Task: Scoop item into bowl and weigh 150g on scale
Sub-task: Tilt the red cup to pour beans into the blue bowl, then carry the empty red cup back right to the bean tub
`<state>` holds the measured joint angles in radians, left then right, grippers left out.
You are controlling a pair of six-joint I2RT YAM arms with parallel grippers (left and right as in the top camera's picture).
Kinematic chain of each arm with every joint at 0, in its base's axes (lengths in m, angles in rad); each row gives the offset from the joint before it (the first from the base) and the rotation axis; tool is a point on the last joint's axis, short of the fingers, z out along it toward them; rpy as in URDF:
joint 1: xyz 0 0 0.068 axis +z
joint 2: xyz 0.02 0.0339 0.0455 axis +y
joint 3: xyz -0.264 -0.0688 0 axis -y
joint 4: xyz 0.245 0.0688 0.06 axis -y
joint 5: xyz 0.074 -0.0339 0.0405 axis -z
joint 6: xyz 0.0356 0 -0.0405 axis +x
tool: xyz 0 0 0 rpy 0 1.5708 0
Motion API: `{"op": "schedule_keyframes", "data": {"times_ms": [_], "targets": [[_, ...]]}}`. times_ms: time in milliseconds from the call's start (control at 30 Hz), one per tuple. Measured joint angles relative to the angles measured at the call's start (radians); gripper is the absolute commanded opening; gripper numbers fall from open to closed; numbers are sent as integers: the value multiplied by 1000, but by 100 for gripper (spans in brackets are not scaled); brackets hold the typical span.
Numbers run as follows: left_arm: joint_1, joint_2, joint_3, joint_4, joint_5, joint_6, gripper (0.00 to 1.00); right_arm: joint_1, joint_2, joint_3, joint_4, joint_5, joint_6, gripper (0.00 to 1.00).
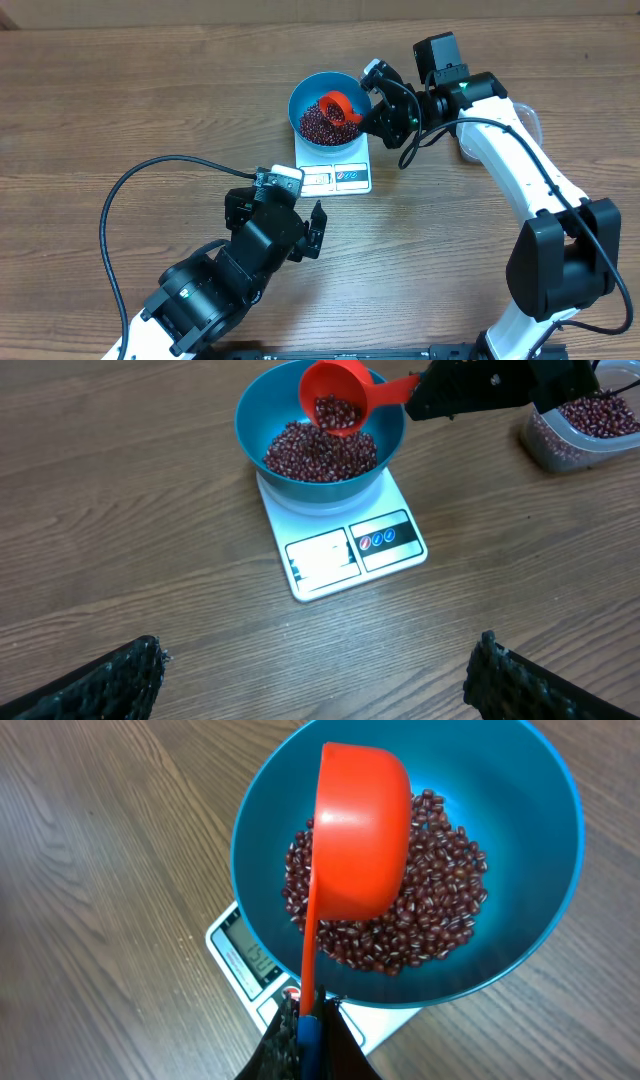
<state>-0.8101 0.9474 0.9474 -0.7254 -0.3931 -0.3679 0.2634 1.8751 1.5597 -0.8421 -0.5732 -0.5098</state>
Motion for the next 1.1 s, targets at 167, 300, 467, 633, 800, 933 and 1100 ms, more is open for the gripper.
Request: {"op": "schedule_keyframes", "data": {"times_ms": [167, 300, 467, 633, 800, 933, 1100], "targets": [[0, 0, 0, 0, 0, 0, 100, -12, 0, 0, -5, -42, 71, 4], [0, 0, 0, 0, 0, 0, 100, -48, 0, 0, -5, -140, 127, 4], [0, 0, 0, 0, 0, 0, 100, -98, 0, 0, -7, -264, 171, 4], [0, 0, 0, 0, 0, 0, 100, -149, 0, 0, -14, -360, 238, 4], [0, 0, 0, 0, 0, 0, 100, -199, 0, 0, -43, -444, 279, 4], [0, 0, 0, 0, 0, 0, 100, -260, 0, 0, -79, -500, 291, 4], [0, 0, 0, 0, 0, 0, 100, -356, 0, 0, -141, -524, 300, 4]]}}
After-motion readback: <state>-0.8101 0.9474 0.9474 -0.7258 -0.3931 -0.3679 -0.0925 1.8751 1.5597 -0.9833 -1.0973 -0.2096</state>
